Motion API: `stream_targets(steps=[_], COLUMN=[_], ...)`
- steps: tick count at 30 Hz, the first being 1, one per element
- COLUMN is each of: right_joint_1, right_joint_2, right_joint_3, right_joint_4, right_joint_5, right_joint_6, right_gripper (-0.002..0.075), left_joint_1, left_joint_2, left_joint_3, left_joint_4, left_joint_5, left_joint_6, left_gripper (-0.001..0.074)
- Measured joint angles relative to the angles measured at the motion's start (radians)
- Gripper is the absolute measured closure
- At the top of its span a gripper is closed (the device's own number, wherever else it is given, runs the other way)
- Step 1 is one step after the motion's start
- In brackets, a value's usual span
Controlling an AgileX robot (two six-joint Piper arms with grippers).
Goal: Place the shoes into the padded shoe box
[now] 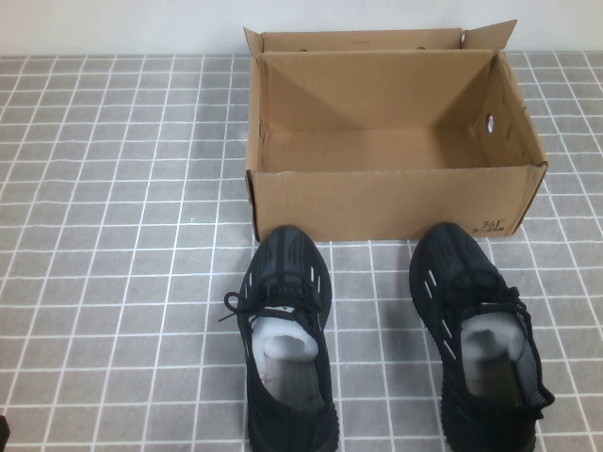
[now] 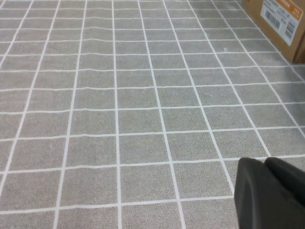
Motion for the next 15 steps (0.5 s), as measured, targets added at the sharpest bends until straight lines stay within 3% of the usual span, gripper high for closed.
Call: stream_targets(steps=[6,15], right_joint_1=[0.000,0.000], right_joint_2=[0.199,0.264], right_joint_3=[-0.077,-0.082], right_joint_4=[0.000,0.076], right_joint_5=[0.246,0.225], right_joint_6=[-0.116,-0.237], right_gripper=[0.0734,0.0734], left_joint_1=[0.000,0.000], left_joint_2=[0.000,0.000], left_joint_3=[0.000,0.000], left_joint_4=[0.000,0.000], left_joint_5=[0.000,0.000], left_joint_6=[0.000,0.000], left_gripper=[0.0738,0.0738])
